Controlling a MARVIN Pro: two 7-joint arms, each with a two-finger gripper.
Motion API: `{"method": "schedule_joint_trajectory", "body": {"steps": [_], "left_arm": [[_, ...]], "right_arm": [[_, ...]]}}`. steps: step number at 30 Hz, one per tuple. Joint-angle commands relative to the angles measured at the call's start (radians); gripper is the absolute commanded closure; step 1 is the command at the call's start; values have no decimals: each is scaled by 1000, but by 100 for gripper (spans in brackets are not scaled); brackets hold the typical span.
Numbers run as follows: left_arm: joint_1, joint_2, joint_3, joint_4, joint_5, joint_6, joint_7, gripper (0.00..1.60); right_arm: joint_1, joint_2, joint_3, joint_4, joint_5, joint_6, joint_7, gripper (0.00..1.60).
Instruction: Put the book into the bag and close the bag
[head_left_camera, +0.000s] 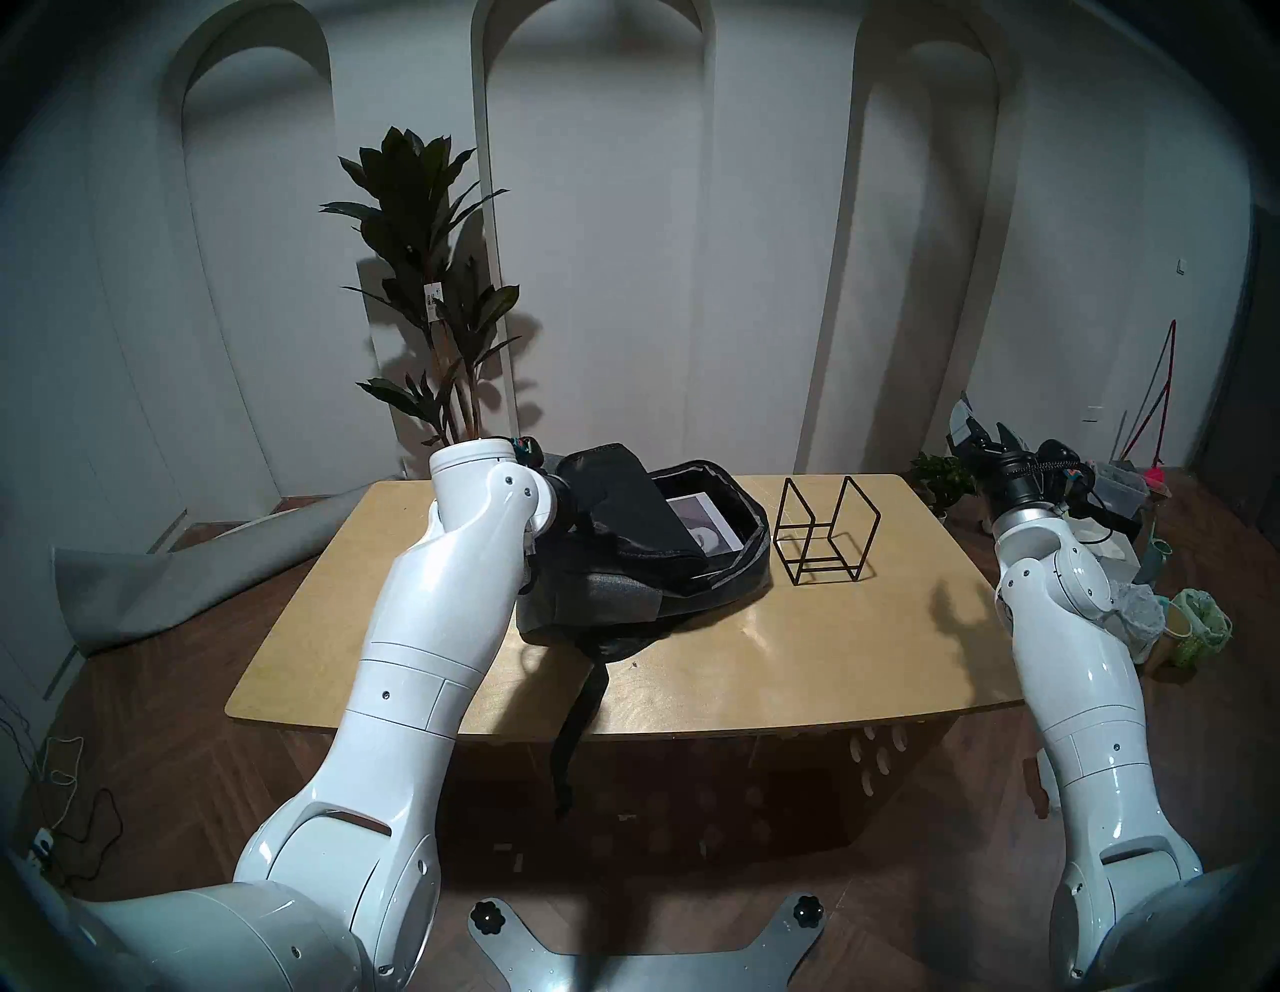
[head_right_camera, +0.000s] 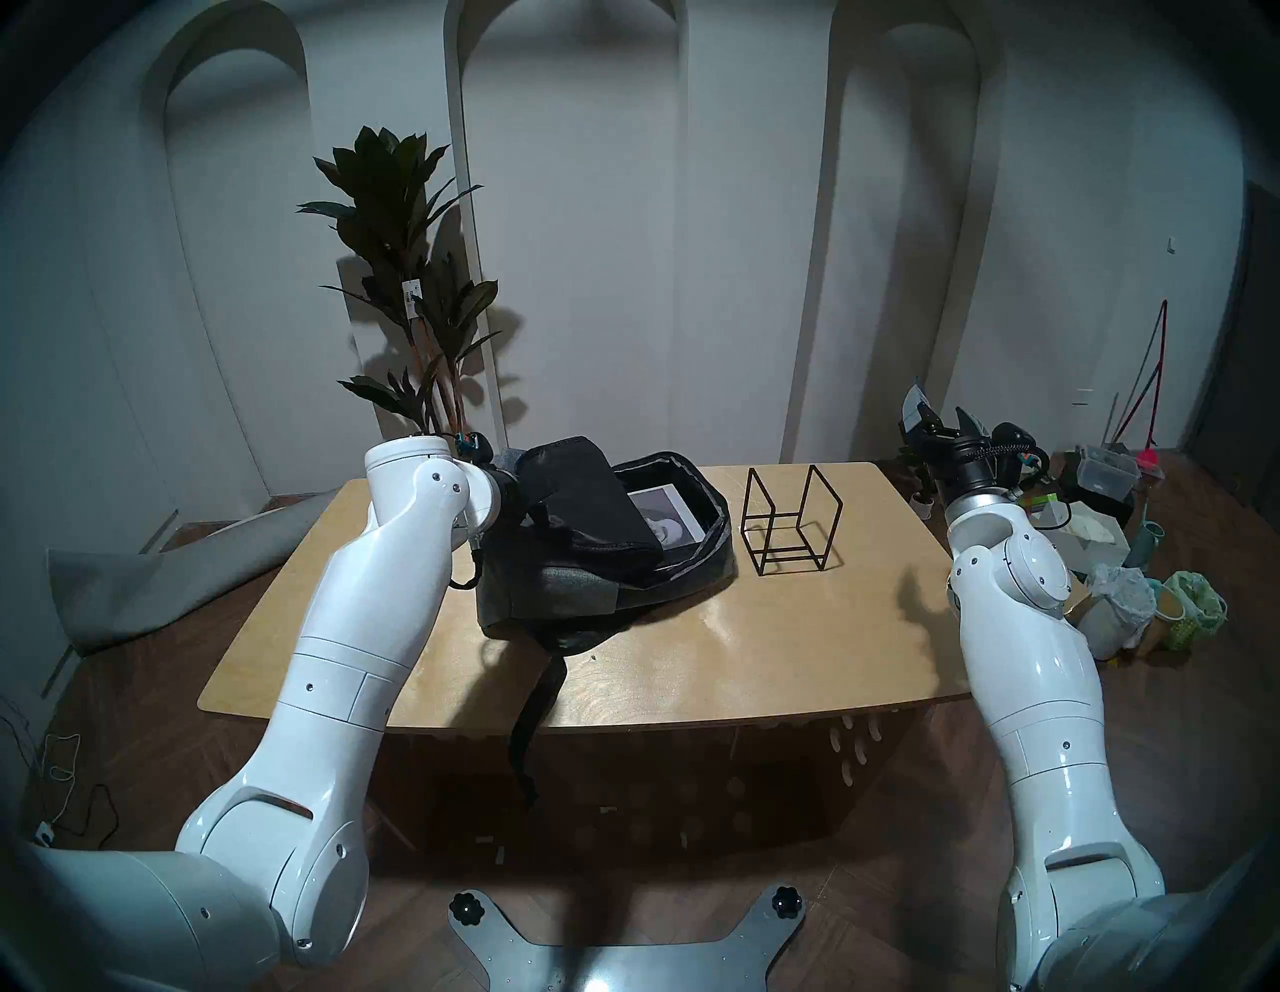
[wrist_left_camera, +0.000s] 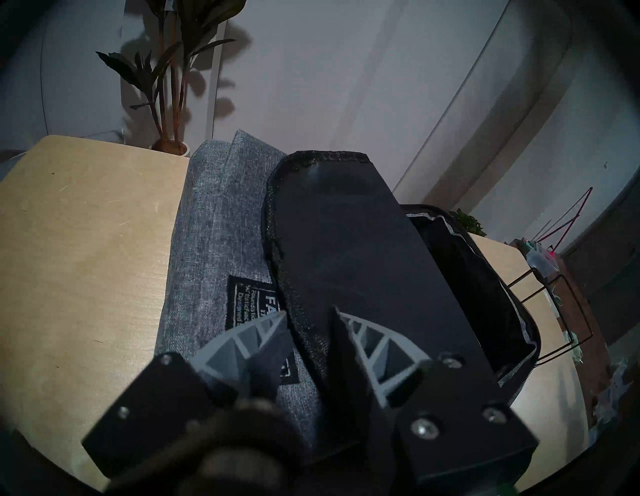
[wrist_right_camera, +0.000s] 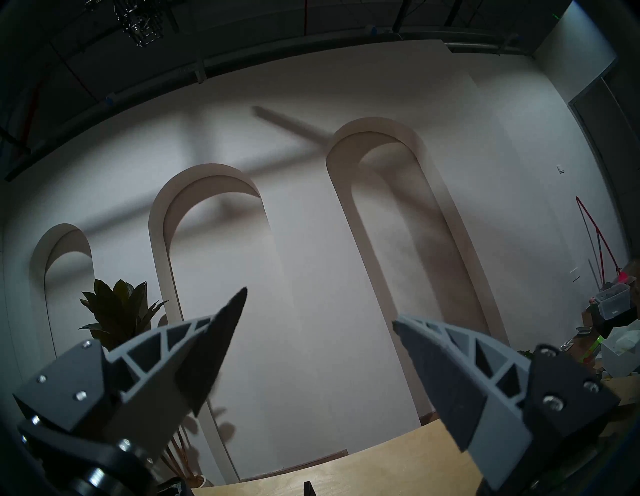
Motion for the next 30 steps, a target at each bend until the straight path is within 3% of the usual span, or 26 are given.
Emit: {"method": "schedule_joint_trajectory", "body": {"steps": [1, 2, 3, 4, 5, 15, 21, 30], "left_arm": [[-37, 2, 3, 0, -4, -11, -28, 97], [-38, 0, 1, 3, -7, -11, -32, 104], [-38, 3, 4, 5, -4, -15, -37, 129], [-39, 4, 7, 7, -2, -18, -41, 136], [-39, 3, 7, 10, -3, -20, -44, 160], [-53, 10, 18, -13, 3, -50, -69, 160], [-106, -4, 40, -45, 1, -49, -91, 160], [-185, -47, 90, 23, 5, -57, -131, 160]], "right_arm": [[15, 2, 5, -24, 0, -9, -2, 0], [16, 2, 6, -23, 0, -9, -2, 0], [16, 2, 6, -22, 1, -9, -2, 0], [17, 2, 6, -20, 0, -10, -2, 0], [18, 2, 6, -18, 0, -10, -2, 0], [24, 4, 4, 1, -2, -14, -3, 0], [28, 3, 4, 4, 0, -13, -2, 0], [21, 2, 14, -10, 3, -13, -10, 0]]}}
